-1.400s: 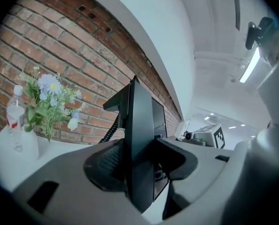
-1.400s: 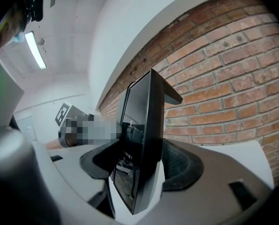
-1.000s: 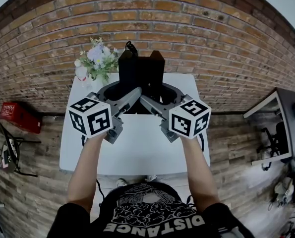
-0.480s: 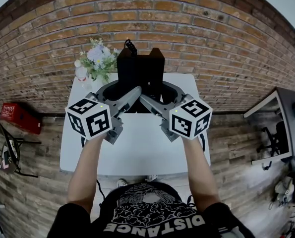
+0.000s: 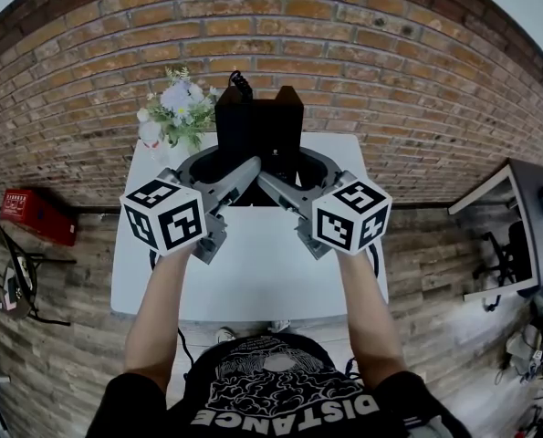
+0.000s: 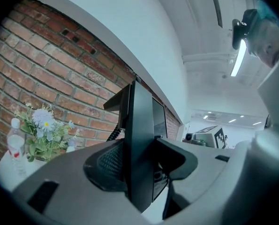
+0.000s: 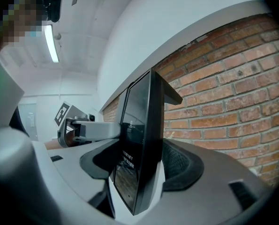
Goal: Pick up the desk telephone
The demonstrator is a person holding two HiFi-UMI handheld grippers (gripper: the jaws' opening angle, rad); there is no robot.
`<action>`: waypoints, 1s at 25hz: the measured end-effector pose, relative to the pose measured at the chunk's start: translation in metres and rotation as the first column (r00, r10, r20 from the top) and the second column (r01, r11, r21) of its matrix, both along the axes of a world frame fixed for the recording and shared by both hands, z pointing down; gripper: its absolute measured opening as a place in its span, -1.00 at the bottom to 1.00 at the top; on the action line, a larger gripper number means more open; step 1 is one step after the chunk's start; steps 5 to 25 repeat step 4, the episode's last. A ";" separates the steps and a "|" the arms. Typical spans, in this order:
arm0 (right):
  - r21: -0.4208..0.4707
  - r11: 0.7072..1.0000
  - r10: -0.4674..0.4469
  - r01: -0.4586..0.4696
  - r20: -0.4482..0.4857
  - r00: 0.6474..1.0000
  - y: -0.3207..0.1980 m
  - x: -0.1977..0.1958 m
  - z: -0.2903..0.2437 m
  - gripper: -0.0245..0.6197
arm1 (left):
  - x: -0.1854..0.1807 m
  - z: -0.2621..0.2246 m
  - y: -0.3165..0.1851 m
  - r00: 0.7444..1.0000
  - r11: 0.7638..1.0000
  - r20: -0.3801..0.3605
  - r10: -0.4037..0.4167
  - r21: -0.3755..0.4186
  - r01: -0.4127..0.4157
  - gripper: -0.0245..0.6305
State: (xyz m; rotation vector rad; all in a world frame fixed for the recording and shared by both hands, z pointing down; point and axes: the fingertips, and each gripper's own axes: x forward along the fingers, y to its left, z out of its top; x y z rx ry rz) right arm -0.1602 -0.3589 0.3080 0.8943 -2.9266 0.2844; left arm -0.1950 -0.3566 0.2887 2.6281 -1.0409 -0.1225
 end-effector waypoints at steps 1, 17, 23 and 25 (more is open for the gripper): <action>0.000 1.000 0.000 0.000 -0.001 1.000 0.000 0.000 0.000 -0.07 | 0.000 0.000 0.000 1.000 1.000 0.000 0.000 0.000 0.000 -0.29; 0.002 1.000 -0.001 0.001 -0.004 1.000 0.001 0.000 0.001 -0.07 | 0.000 0.001 0.001 1.000 1.000 -0.003 0.001 -0.001 -0.001 -0.29; 0.002 1.000 -0.001 0.001 -0.004 1.000 0.001 0.000 0.001 -0.07 | 0.000 0.001 0.001 1.000 1.000 -0.003 0.001 -0.001 -0.001 -0.29; 0.002 1.000 -0.001 0.001 -0.004 1.000 0.001 0.000 0.001 -0.07 | 0.000 0.001 0.001 1.000 1.000 -0.003 0.001 -0.001 -0.001 -0.29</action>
